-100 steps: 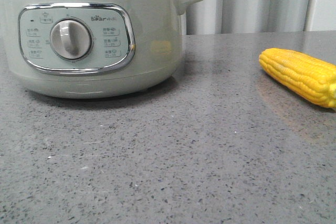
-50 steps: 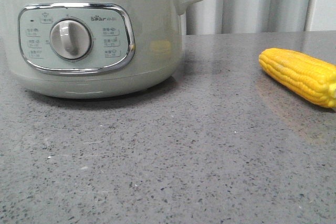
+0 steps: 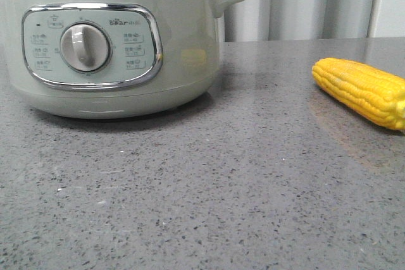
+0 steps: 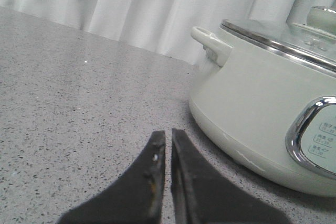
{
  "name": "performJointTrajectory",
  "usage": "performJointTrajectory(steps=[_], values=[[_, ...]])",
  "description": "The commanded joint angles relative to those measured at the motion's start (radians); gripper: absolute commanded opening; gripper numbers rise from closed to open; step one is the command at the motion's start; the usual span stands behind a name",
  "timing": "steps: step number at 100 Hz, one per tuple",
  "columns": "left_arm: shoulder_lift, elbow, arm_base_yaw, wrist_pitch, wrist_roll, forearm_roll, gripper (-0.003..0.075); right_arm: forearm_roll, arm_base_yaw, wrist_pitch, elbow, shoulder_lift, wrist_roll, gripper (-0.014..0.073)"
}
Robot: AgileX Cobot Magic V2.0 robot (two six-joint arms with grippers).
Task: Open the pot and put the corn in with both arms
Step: 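Grasp the glass lid knob with the left gripper and lift it off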
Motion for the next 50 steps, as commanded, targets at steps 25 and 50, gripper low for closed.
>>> performJointTrajectory(steps=[25, 50], values=[[-0.032, 0.018, 0.001, -0.094, -0.007, -0.175, -0.0019, 0.435, -0.008, -0.203, -0.014, -0.019, 0.006, -0.0074], [0.047, -0.137, 0.001, -0.037, -0.001, -0.154, -0.0019, 0.316, -0.008, 0.017, -0.209, 0.079, 0.002, -0.0074]])
